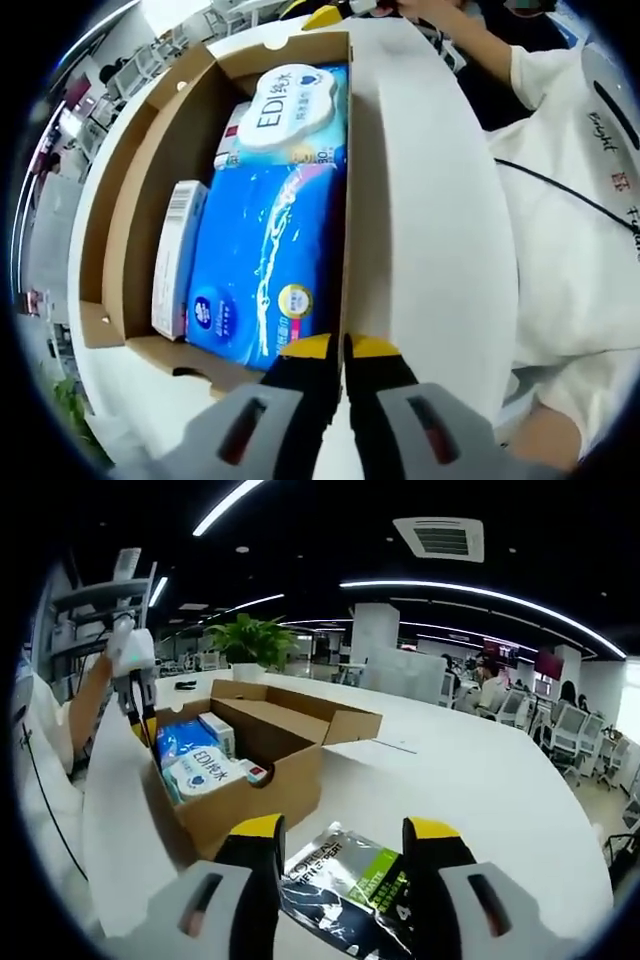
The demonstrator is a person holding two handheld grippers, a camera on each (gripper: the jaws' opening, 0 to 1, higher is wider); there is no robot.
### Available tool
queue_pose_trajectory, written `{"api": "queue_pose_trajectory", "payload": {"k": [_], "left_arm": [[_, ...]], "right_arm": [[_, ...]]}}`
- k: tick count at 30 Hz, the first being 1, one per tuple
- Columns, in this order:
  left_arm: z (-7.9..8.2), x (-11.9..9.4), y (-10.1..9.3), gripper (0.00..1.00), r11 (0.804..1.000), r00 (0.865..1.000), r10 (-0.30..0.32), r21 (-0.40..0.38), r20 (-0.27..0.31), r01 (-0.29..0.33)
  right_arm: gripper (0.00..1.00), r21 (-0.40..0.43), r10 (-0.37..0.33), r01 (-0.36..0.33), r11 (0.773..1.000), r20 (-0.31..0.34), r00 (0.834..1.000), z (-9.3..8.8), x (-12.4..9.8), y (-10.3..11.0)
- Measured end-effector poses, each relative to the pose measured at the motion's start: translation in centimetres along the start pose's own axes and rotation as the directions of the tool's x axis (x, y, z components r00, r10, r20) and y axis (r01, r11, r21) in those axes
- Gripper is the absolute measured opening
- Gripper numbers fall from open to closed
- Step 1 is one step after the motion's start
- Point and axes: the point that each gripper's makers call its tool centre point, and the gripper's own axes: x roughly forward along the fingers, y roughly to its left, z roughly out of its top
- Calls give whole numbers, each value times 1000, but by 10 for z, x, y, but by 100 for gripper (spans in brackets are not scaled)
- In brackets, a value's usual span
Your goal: Operate the shoe box by opening the lid, removing the specified soft item, and placing it in the target area until the item is outside and the box remains undamaged.
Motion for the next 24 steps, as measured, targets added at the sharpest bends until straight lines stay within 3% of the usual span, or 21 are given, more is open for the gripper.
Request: {"api": "queue_pose_trajectory", "payload": {"k": [14, 24], "left_arm": [[0, 1, 0, 1, 1000, 1000, -5, 7, 3, 5], [-1, 1, 0, 1, 1000, 1000, -6, 6, 2, 6]], "right_arm": [[53, 52, -17, 16, 999, 10, 1000, -3, -6, -5], [47, 75, -38, 29, 997, 123, 992, 13, -16, -6]]}}
